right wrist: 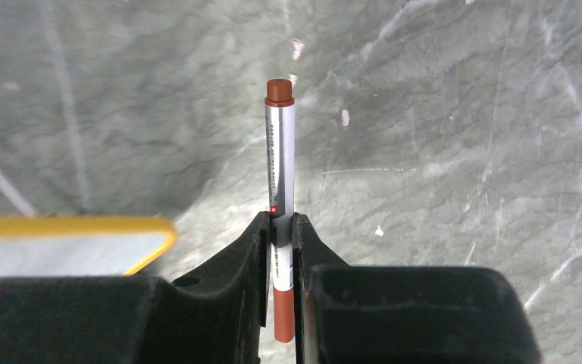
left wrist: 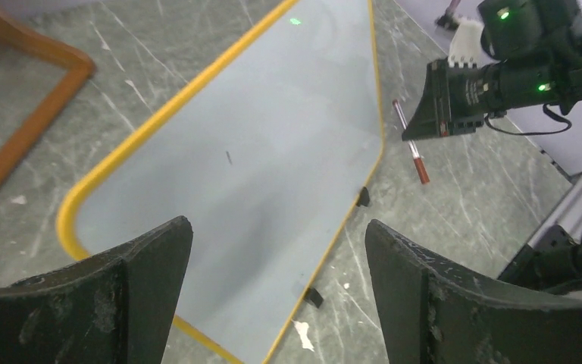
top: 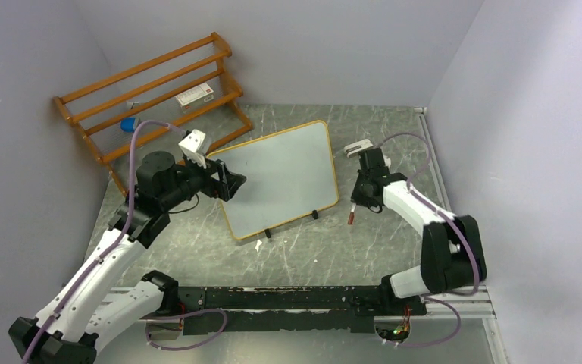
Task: Write a sentence on the whiteboard
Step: Pick up the whiteboard marker from the center of the board, then pass from the right arm to the left
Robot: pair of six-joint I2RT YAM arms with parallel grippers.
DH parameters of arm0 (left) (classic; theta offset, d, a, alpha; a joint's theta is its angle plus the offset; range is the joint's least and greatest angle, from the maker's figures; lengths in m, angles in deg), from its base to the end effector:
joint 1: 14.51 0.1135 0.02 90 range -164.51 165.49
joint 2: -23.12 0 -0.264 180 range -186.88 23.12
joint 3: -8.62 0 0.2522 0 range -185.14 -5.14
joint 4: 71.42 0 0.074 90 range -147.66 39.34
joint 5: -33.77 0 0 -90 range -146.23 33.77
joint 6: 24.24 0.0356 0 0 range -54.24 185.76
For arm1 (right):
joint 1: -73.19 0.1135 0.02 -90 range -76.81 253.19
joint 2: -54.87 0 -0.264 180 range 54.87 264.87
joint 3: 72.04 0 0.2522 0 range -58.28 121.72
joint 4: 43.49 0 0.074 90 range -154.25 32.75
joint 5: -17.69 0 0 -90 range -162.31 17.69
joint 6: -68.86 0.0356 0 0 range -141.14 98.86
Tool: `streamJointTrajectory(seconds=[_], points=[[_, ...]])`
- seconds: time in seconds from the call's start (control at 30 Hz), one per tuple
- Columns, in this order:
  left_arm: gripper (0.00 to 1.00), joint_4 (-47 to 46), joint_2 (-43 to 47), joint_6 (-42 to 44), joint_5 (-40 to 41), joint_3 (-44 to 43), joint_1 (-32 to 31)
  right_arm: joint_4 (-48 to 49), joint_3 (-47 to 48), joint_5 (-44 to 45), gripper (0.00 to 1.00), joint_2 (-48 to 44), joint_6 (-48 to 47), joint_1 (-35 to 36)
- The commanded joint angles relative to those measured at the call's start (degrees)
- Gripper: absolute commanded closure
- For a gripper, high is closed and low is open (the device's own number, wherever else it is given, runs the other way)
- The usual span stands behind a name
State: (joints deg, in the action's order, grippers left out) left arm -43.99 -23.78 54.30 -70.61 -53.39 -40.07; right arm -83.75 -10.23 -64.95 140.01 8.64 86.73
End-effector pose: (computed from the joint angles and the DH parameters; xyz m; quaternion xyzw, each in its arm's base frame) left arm 0.1668 -0.0896 0.3489 0.1727 0.7573 -0.2900 0.5591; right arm 0.2712 0.0606 0.1788 0.1517 0.9597 0.0261 0.2349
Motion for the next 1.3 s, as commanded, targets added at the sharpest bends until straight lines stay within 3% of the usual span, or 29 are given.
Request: streamJointTrajectory(seconds=[0.0,0.27,0.43,0.8,1.0,1.27], points=[[0.12,-2.0,-1.0,-5.2,-5.0,-1.4,-1.8,3.1,-1.6,1.2,1.00,-9.6,2.2,-0.1],[0.11,-5.7,-3.6,-12.1,0.6,-2.2,-12.5,3.0,0.2,0.6,1.00,-24.6,2.4,1.0],[0.19,-8.2,-7.4,-15.6,6.7,-3.0,-20.2,5.3,1.7,-3.0,1.00,-30.6,4.2,2.8],[0.29,-17.6,-17.6,-20.1,11.2,-5.7,-30.7,11.6,1.4,-9.5,1.00,-36.4,11.6,4.8],[0.31,-18.3,-24.7,-18.9,15.9,-10.6,-36.4,12.7,0.5,-10.4,1.00,-37.2,15.1,6.3],[0.46,-15.9,-32.3,-14.9,22.6,-18.1,-39.1,11.8,-0.2,-10.1,1.00,-38.4,18.1,8.0]])
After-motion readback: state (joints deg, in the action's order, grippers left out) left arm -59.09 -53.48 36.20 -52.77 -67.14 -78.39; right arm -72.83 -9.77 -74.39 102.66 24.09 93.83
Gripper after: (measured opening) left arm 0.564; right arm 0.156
